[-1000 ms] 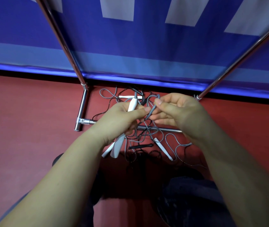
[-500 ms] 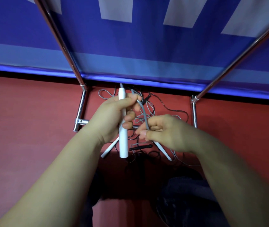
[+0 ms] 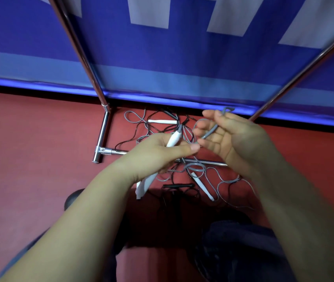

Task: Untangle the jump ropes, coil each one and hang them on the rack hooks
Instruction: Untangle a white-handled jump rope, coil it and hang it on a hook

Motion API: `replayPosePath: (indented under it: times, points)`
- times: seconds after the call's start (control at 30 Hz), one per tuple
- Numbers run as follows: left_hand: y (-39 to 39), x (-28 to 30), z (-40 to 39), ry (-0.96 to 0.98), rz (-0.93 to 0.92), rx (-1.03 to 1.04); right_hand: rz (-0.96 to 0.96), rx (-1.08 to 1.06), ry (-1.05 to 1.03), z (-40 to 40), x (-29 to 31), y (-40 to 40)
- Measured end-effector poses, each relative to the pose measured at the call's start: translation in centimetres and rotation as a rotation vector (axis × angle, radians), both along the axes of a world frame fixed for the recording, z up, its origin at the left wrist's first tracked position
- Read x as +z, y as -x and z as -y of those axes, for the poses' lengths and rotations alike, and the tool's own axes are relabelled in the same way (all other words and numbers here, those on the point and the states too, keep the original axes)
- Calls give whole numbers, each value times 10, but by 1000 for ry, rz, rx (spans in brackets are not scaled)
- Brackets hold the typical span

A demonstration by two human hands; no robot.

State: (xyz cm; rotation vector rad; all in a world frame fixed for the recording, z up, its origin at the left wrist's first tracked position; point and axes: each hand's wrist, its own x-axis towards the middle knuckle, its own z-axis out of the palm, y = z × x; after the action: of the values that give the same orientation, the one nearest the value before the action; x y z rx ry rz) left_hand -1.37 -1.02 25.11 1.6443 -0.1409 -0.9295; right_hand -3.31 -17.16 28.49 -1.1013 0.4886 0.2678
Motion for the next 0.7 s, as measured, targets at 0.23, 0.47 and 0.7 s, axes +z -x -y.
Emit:
replayPosePath:
  times: [0.23, 0.47, 0.7]
  points:
    - [-6, 2, 3, 223, -121, 245, 9, 425, 479, -5, -11, 5]
    - [-9, 5, 2, 347, -196, 379, 67, 587, 690, -8, -15, 11]
    - [-9, 3, 0, 321, -154, 331, 85, 335, 502, -4, -12, 5]
